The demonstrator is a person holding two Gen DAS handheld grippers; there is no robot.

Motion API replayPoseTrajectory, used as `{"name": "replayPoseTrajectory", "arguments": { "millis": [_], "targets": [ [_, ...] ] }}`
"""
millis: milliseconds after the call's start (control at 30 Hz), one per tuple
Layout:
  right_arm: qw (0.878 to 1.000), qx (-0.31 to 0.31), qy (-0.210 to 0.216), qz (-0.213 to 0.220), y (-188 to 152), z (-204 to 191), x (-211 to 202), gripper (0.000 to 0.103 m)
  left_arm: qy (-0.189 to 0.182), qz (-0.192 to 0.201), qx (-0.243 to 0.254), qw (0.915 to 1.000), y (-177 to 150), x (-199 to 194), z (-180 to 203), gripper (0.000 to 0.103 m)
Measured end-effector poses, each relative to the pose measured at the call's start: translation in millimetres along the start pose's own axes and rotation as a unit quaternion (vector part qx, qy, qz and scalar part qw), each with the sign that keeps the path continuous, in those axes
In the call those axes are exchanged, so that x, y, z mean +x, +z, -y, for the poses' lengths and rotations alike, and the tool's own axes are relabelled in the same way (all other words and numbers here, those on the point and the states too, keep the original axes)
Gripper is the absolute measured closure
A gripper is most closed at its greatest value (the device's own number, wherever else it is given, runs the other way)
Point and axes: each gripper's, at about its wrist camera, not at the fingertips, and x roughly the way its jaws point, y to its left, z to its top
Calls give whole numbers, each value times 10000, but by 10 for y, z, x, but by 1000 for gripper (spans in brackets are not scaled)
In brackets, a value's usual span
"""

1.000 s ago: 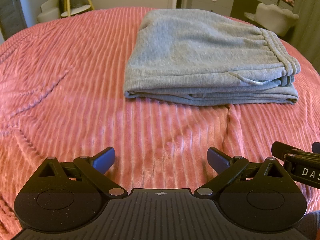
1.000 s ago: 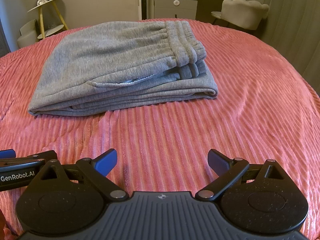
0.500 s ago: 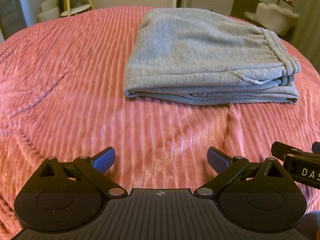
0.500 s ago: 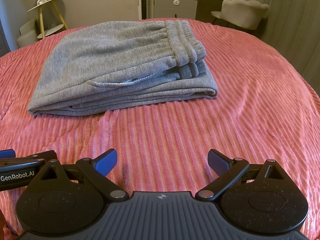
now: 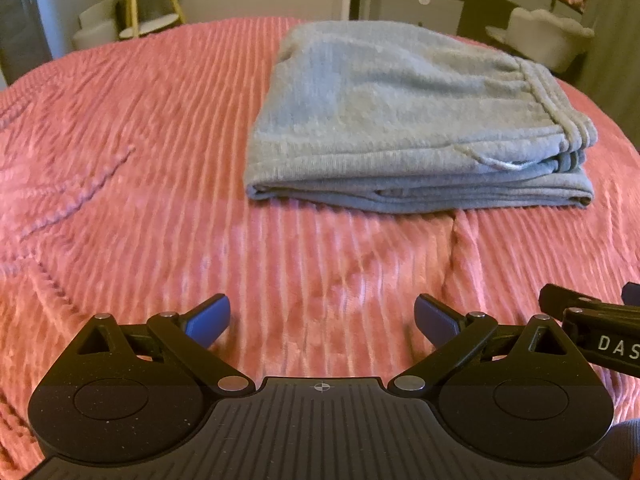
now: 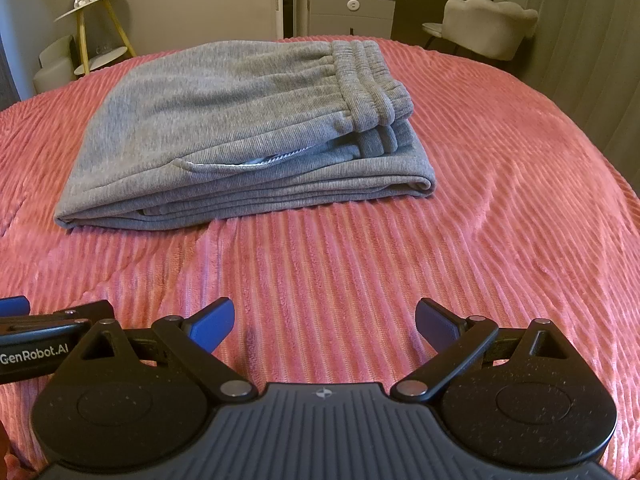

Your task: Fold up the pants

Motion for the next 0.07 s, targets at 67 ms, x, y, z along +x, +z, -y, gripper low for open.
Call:
{"name": "replayPoseTrajectory", "arguments": {
  "millis": [67],
  "targets": [
    [10000,-4,-1,-4,-2,3,-3,6,-38,9,-16,10000,11,-5,-7,2]
  ]
}}
